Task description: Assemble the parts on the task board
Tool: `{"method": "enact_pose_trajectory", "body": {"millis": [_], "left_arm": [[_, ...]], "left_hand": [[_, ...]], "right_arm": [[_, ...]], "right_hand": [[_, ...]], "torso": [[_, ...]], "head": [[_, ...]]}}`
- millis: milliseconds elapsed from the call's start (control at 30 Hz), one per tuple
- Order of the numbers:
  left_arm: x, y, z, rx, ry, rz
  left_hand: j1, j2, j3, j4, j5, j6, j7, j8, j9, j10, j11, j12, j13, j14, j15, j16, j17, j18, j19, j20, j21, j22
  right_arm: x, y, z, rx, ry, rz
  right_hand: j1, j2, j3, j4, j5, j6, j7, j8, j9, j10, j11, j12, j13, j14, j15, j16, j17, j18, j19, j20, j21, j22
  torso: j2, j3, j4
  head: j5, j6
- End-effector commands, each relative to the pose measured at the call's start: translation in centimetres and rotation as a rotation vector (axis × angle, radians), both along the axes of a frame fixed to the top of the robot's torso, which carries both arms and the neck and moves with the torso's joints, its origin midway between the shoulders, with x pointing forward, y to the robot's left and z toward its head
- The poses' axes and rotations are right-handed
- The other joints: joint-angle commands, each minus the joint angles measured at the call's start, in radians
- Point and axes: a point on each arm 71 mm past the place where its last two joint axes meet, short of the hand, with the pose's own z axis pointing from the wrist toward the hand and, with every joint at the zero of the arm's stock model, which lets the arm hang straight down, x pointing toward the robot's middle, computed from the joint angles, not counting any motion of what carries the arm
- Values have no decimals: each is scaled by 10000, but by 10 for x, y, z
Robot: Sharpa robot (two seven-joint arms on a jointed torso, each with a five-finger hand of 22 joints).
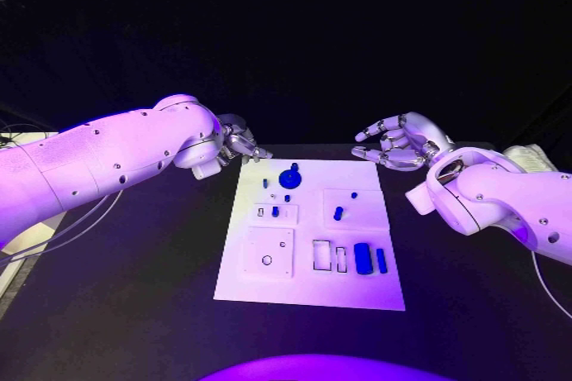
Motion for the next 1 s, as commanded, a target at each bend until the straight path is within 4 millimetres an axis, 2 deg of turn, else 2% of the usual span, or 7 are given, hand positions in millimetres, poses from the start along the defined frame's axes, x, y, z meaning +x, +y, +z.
{"method": "enact_pose_trajectory", "body": {"millis": [33,433,533,700,933,1000], "left_arm": [[7,-4,2,17,-82,-259],[22,-7,-18,1051,922,-378],[24,-7,-23,1230,1128,-355],[26,-7,-31,1409,1348,-240],[28,-9,-39,1389,1480,-145],[28,-9,-41,1388,1521,-132]], "left_hand": [[68,4,-5,-4,54,-52,47,-28,-12,-47,19,68,12,746,95,-56,2124,191,-26,77,-49,10],[69,0,-32,21,23,-63,76,-92,-78,-124,47,31,-55,742,118,-57,2120,187,-16,93,-42,30],[34,16,-54,28,2,-53,87,-116,-109,-139,59,39,-50,744,131,-51,2126,187,-19,102,-44,29],[-32,44,-90,32,-18,-31,98,-145,-151,-168,74,42,-56,746,147,-45,2132,187,-21,115,-44,34],[-88,79,-117,33,-22,1,101,-158,-181,-169,81,72,-24,764,157,-16,2165,181,-6,126,-29,63],[-94,88,-119,32,-21,9,100,-159,-186,-169,80,76,-21,765,158,-14,2168,180,-5,128,-28,66]], "right_arm": [[-1,2,0,-27,-38,205],[-2,2,1,-3,-56,220],[-2,2,1,8,-61,221],[-2,2,1,22,-77,233],[-2,3,1,33,-90,245],[-2,3,1,32,-89,244]], "right_hand": [[-19,25,47,-7,41,-78,22,63,10,-67,19,-34,270,1003,-60,-8,2492,-144,1064,-61,22,2629],[-5,28,57,-18,72,-83,23,68,12,-71,18,-38,266,1001,-61,-13,2483,-144,1064,-62,22,2629],[-5,28,57,-18,72,-83,23,68,12,-71,18,-38,266,1001,-61,-13,2483,-144,1064,-62,22,2629],[-1,27,60,-21,82,-85,23,70,12,-82,18,-49,255,1000,-61,-14,2481,-144,1064,-63,22,2629],[3,26,63,-24,90,-88,23,72,12,-94,18,-60,244,1000,-62,-14,2481,-144,1064,-63,22,2629],[3,26,63,-24,90,-88,23,72,12,-94,18,-60,244,1000,-62,-14,2481,-144,1064,-63,22,2629]], "torso": [[50,15,-17],[184,12,-72],[194,16,-91],[190,-2,-83],[186,2,-100],[175,11,-87]], "head": [[54,18],[167,103],[197,109],[188,93],[176,68],[172,60]]}}
